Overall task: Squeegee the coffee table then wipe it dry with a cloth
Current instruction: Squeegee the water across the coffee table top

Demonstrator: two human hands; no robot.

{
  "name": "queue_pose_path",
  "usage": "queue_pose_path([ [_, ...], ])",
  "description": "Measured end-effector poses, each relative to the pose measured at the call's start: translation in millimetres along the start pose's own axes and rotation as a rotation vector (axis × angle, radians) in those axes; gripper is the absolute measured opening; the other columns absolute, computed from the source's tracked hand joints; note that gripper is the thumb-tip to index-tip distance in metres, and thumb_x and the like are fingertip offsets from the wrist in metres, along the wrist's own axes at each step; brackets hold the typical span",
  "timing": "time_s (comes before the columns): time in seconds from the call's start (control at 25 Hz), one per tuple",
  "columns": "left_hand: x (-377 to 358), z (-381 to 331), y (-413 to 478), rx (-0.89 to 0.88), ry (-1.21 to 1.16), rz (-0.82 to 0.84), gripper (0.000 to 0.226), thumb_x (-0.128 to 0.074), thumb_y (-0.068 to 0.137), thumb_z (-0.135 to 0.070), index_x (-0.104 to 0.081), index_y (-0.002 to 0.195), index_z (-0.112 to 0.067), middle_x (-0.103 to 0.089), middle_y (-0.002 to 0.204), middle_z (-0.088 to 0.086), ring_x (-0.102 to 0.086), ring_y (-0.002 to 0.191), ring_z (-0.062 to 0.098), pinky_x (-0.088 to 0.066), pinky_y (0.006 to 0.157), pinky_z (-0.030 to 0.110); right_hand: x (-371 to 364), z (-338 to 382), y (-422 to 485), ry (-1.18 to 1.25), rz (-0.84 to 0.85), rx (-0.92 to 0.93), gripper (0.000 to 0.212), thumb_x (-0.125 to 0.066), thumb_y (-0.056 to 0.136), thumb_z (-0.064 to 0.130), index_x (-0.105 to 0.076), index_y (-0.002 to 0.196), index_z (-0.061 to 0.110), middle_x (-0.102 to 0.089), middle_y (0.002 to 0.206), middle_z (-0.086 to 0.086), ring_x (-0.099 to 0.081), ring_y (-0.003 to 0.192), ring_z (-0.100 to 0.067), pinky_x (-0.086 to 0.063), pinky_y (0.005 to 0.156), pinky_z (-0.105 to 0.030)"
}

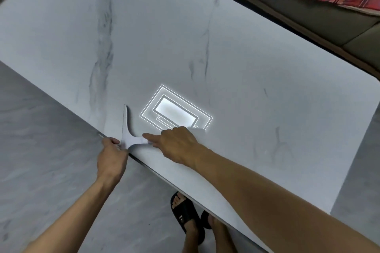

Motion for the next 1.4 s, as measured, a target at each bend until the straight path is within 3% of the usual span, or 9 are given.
queue_pose_path([
  [0.24, -19, -21, -12, -0.092, 0.092, 0.174, 0.026, -0.046, 0.083, -0.001, -0.042, 0.107, -0.01, -0.051, 0.071, 0.009, -0.047, 0.062, 0.026, -0.031, 0.05, 0.031, 6, -51, -52, 0.071, -0.069, -0.173, 0.042, -0.036, 0.101, 0.028, -0.033, 0.14, 0.042, -0.063, 0.088, -0.004, -0.06, 0.075, -0.032, -0.035, 0.059, -0.033],
  [0.4, -63, -50, -40, -0.185, 0.147, 0.415, 0.028, -0.048, 0.08, -0.002, -0.041, 0.103, -0.015, -0.054, 0.082, 0.007, -0.047, 0.065, 0.02, -0.031, 0.052, 0.03, -3, -107, -160, 0.119, -0.054, -0.46, 0.044, -0.027, 0.102, 0.038, -0.022, 0.144, 0.05, -0.061, 0.085, 0.001, -0.06, 0.074, -0.028, -0.044, 0.067, -0.036],
  [0.56, -116, -64, -70, -0.33, 0.202, 0.565, 0.022, -0.054, 0.079, -0.004, -0.046, 0.099, -0.009, -0.048, 0.106, 0.009, -0.047, 0.079, 0.019, -0.033, 0.057, 0.024, -16, -127, -265, 0.159, -0.016, -0.691, 0.046, -0.018, 0.101, 0.044, -0.014, 0.145, 0.054, -0.058, 0.079, 0.011, -0.056, 0.067, -0.013, -0.045, 0.063, -0.029],
  [0.76, -155, -61, -84, -0.357, 0.307, 0.655, 0.02, -0.051, 0.077, -0.008, -0.044, 0.096, -0.008, -0.029, 0.136, 0.026, -0.044, 0.118, 0.042, -0.037, 0.068, 0.031, -7, -116, -349, 0.189, 0.024, -0.9, 0.044, -0.023, 0.099, 0.05, -0.024, 0.143, 0.052, -0.055, 0.07, 0.014, -0.061, 0.069, -0.01, -0.04, 0.056, -0.027],
  [0.92, -157, -61, -83, -0.324, 0.337, 0.688, 0.029, -0.043, 0.083, -0.006, -0.041, 0.111, 0.001, -0.009, 0.153, 0.034, -0.013, 0.144, 0.047, -0.04, 0.094, 0.042, 22, -121, -313, 0.158, 0.024, -0.8, 0.043, -0.022, 0.1, 0.052, -0.022, 0.142, 0.055, -0.061, 0.076, 0.011, -0.06, 0.068, -0.012, -0.049, 0.063, -0.03],
  [1.04, -155, -58, -85, -0.329, 0.346, 0.673, 0.037, -0.04, 0.082, -0.004, -0.039, 0.118, 0.005, -0.008, 0.155, 0.031, -0.02, 0.142, 0.045, -0.044, 0.084, 0.038, 42, -142, -222, 0.119, -0.036, -0.63, 0.041, -0.019, 0.099, 0.054, -0.025, 0.139, 0.055, -0.067, 0.103, 0.008, -0.063, 0.094, -0.025, -0.049, 0.077, -0.037],
  [1.2, -153, -52, -84, -0.297, 0.345, 0.689, 0.055, -0.039, 0.087, -0.003, -0.023, 0.138, 0.009, 0.012, 0.16, 0.023, -0.012, 0.148, 0.036, -0.036, 0.1, 0.036, 53, -157, -119, 0.197, -0.075, -0.558, 0.039, -0.024, 0.102, 0.045, -0.035, 0.14, 0.047, -0.062, 0.127, 0.004, -0.057, 0.113, -0.029, -0.043, 0.088, -0.038],
  [1.32, -150, -55, -89, -0.313, 0.33, 0.67, 0.019, -0.04, 0.085, 0.0, -0.04, 0.104, -0.004, 0.003, 0.161, 0.021, -0.025, 0.145, 0.036, -0.036, 0.083, 0.029, 43, -173, -118, 0.206, -0.085, -0.588, 0.039, -0.025, 0.102, 0.037, -0.036, 0.139, 0.045, -0.064, 0.125, 0.003, -0.057, 0.108, -0.03, -0.043, 0.085, -0.038],
  [1.4, -148, -59, -98, -0.35, 0.32, 0.597, 0.014, -0.039, 0.084, 0.005, -0.038, 0.091, -0.007, -0.029, 0.145, 0.022, -0.049, 0.12, 0.033, -0.032, 0.065, 0.023, 31, -183, -155, 0.194, -0.113, -0.622, 0.04, -0.025, 0.102, 0.038, -0.033, 0.139, 0.047, -0.068, 0.113, 0.001, -0.059, 0.095, -0.03, -0.044, 0.077, -0.038],
])
Point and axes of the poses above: each hand's wrist, its own y-axis towards the middle knuckle, its own x-axis out of the back of the hand, z = x × y, the point moved 1 cm from there along y, towards the middle knuckle
